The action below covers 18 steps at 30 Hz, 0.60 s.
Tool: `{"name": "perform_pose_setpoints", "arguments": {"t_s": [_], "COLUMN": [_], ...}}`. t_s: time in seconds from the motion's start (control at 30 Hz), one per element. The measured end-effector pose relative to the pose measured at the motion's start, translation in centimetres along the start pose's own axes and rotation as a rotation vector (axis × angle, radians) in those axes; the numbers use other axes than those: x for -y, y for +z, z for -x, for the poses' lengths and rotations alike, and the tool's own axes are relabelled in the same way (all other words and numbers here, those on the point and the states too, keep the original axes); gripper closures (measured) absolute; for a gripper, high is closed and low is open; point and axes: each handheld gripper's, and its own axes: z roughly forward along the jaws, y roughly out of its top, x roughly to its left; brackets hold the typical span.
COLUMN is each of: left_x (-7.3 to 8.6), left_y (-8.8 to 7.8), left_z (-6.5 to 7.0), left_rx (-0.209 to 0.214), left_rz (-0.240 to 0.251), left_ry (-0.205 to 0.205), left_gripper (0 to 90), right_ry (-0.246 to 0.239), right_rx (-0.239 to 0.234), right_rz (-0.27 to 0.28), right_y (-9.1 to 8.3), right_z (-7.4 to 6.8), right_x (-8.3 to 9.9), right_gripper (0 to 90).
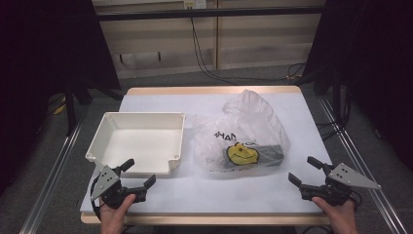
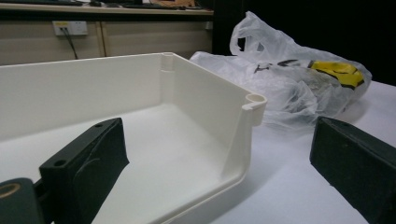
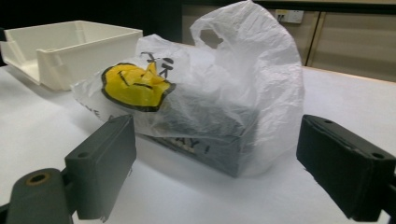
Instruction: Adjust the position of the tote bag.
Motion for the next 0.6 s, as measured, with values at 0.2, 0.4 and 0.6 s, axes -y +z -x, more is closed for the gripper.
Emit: {"name": "perform_pose_setpoints", "arguments": {"t_s": [0.2,0.4,0.6], "left_x": [0.0,0.0,-0.2], "left_y": [0.6,1.0,1.2], "left_z": [0.1,0.5,0.2], "left_rx": [0.036,0.073,0.085], "left_rz": [-0.05,-0.092,-0.122], "left_ry": [0.008,0.021,0.008], "left_gripper": [3.8,3.9,7.2], "right_ry": [-0.007,-0.009,0.002], "right_rx": [-0.007,-0.029,-0.061], "right_rz": [-0.01,-0.03,-0.047], "right_y": [0.3,0.9,1.6], "right_z": [-0.3,0.0,0.4], "right_x": [-0.1,-0.3,-0.6], "right_gripper": [17.8,25.4,34.5]}}
